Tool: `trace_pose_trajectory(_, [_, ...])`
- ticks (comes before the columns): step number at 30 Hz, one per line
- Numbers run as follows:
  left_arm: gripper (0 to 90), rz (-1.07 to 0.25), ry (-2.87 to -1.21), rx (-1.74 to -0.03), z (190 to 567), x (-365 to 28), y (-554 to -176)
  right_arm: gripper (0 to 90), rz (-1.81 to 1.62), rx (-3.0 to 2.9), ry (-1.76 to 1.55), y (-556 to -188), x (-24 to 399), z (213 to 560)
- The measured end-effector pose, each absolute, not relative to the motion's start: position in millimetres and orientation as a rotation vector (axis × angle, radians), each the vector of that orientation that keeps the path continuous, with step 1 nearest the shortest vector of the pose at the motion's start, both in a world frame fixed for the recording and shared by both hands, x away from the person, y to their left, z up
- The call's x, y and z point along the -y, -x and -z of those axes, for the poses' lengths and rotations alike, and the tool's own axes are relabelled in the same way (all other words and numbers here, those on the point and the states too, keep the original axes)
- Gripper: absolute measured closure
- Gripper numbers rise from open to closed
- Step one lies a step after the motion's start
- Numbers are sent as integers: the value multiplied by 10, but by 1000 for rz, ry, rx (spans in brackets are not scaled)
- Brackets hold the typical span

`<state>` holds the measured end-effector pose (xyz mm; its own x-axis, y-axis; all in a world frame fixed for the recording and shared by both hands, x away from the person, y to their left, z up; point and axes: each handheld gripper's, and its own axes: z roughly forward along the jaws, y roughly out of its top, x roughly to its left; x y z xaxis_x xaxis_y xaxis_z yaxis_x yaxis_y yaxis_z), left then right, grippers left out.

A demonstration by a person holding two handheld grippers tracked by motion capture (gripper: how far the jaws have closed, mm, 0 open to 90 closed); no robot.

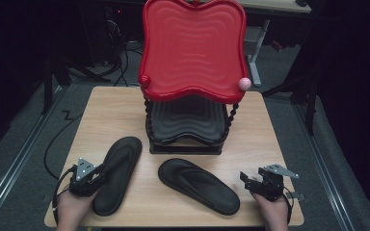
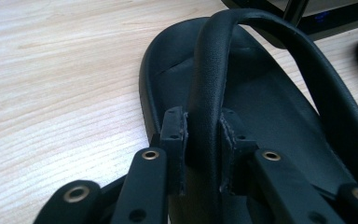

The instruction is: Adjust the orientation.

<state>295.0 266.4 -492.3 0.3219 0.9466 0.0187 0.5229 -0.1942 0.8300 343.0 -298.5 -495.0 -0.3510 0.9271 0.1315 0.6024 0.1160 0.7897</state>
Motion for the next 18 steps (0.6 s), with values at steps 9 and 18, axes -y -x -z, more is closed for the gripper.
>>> trace_pose_trajectory(9, [770,-735,-1744,-1337,4864,-2731,-2874,179,-1144,-1992,-1501,-3421,2997,4932])
trace_pose_trajectory(18, [773,-780,-1595,-1326,4727,-2851,-2749,186,-1149,-1996,-1497,-3424,2981,4927])
